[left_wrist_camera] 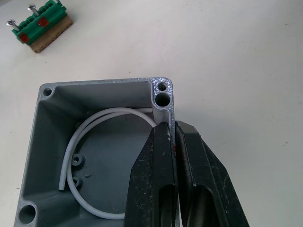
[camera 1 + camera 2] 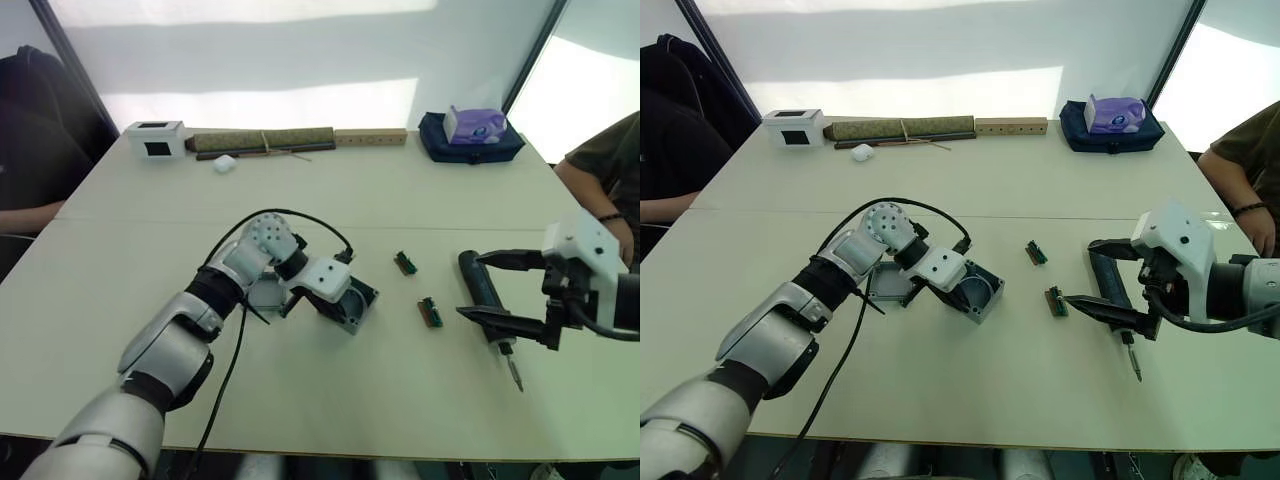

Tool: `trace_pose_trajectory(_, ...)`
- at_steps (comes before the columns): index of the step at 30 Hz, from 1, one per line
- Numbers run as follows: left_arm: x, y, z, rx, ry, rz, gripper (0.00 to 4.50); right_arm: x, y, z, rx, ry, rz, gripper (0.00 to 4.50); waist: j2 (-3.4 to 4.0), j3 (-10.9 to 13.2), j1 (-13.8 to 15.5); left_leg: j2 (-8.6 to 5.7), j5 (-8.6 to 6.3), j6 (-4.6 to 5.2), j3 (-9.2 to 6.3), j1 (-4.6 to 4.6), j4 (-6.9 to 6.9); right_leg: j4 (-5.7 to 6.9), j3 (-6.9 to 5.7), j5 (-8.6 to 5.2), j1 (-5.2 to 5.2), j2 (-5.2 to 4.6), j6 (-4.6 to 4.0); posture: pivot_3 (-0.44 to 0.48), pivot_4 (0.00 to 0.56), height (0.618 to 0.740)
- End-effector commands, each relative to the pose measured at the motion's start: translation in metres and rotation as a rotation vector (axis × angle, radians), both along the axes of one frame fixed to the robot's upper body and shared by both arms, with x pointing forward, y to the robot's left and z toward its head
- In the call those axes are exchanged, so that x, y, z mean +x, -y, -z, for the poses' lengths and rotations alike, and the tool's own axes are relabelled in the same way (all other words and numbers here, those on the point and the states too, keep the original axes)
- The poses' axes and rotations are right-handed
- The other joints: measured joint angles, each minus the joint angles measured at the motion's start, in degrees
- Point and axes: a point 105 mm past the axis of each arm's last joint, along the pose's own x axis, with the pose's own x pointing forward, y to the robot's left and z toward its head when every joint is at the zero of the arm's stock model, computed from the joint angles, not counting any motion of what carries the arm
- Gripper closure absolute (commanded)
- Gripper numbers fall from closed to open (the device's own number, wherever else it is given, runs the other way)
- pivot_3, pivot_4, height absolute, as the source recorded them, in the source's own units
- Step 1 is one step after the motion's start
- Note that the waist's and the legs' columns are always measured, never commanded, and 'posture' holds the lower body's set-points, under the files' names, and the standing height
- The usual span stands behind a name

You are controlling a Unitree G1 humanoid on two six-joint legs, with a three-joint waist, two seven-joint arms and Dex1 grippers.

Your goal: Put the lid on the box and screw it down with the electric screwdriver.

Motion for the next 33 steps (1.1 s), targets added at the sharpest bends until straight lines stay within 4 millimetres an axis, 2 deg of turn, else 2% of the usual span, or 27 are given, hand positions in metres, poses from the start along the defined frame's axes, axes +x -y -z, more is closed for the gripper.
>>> trace_pose_trajectory(1,0.004,0.001,-0.009,-0.033,0.021,-0.008,3.55,-0.002,0.000,-0.007,-0.007,0.040,0.002,0.00,-0.05,0.03,-0.03,0.00,0.00,0.00,0.00,0.00,0.00,0.00,0.00,0.01,-0.01,0.00,0.01,0.000,0.150,0.740)
trace_pose_trajectory(2,0.004,0.000,-0.011,-0.036,0.018,-0.005,3.02,-0.002,0.000,-0.007,-0.008,0.040,0.001,0.00,-0.07,0.04,-0.07,0.00,0.00,0.00,0.00,0.00,0.00,0.00,0.00,0.01,-0.03,0.00,0.01,0.000,0.150,0.740)
trace_pose_trajectory(5,0.002,-0.005,-0.020,-0.053,0.019,-0.009,2.06,-0.002,0.000,-0.007,-0.008,0.042,-0.001,0.00,-0.08,0.05,-0.13,0.03,0.00,0.00,-0.01,-0.01,-0.02,0.01,0.01,0.00,-0.05,0.02,0.01,0.000,0.150,0.740)
trace_pose_trajectory(6,0.002,-0.007,-0.025,-0.067,0.024,-0.016,1.55,-0.002,0.000,-0.007,-0.007,0.042,-0.003,0.00,-0.08,0.06,-0.15,0.05,0.00,0.01,-0.01,-0.01,-0.02,0.01,0.01,0.00,-0.07,0.03,0.01,0.000,0.150,0.740)
trace_pose_trajectory(10,0.009,-0.020,-0.053,-0.169,0.061,-0.134,0.06,0.000,-0.001,-0.007,-0.004,0.044,-0.015,0.00,-0.08,0.06,-0.15,0.06,0.00,0.00,-0.02,-0.02,-0.03,0.01,0.02,0.00,-0.07,0.02,0.01,0.000,0.150,0.740)
trace_pose_trajectory(13,0.018,-0.046,-0.069,-0.242,0.082,-0.303,0.06,0.003,-0.006,-0.006,0.005,0.045,-0.040,0.00,-0.07,0.06,-0.24,0.06,0.00,0.00,-0.02,-0.02,-0.02,0.01,0.02,0.00,-0.06,0.01,0.01,0.000,0.150,0.740)
trace_pose_trajectory(16,0.029,-0.075,-0.075,-0.309,0.098,-0.553,0.06,0.008,-0.013,-0.004,0.012,0.050,-0.080,0.00,-0.06,0.06,-0.61,0.09,0.00,0.00,-0.02,0.00,-0.03,0.02,0.03,0.00,-0.07,0.02,0.01,0.000,0.150,0.740)
trace_pose_trajectory(21,0.043,-0.111,-0.067,-0.456,0.096,-1.059,0.06,0.019,-0.031,-0.005,0.033,0.065,-0.166,0.00,-0.09,0.08,-0.41,0.10,0.00,0.00,-0.04,0.01,-0.02,0.03,0.02,0.01,-0.05,-0.01,0.02,0.000,0.150,0.740)
trace_pose_trajectory(24,0.042,-0.132,-0.045,-0.501,0.102,-1.357,0.06,0.026,-0.040,-0.006,0.037,0.074,-0.216,0.00,-0.12,0.10,-0.06,0.06,0.00,0.00,-0.04,0.00,0.00,0.02,-0.01,0.01,-0.02,-0.08,0.02,0.000,0.150,0.740)
trace_pose_trajectory(26,0.037,-0.139,-0.038,-0.518,0.084,-1.489,0.06,0.029,-0.043,-0.006,0.036,0.072,-0.237,0.00,-0.19,0.14,0.03,0.04,0.00,0.00,-0.04,0.00,0.00,0.01,-0.01,0.01,-0.02,-0.10,0.03,0.000,0.150,0.740)
trace_pose_trajectory(30,0.021,-0.139,-0.033,-0.558,0.033,-1.632,0.06,0.032,-0.043,-0.005,0.025,0.067,-0.262,0.00,-0.26,0.18,0.04,0.03,0.00,-0.01,-0.07,-0.02,0.00,0.02,-0.04,0.02,-0.01,-0.15,0.03,0.000,0.150,0.740)
trace_pose_trajectory(33,0.004,-0.143,-0.013,-0.526,0.014,-1.785,0.06,0.035,-0.044,-0.005,0.024,0.065,-0.281,0.00,-0.23,0.16,-0.14,0.02,-0.01,-0.02,-0.06,0.00,0.00,0.01,-0.02,0.02,0.00,-0.19,0.03,0.000,0.150,0.740)
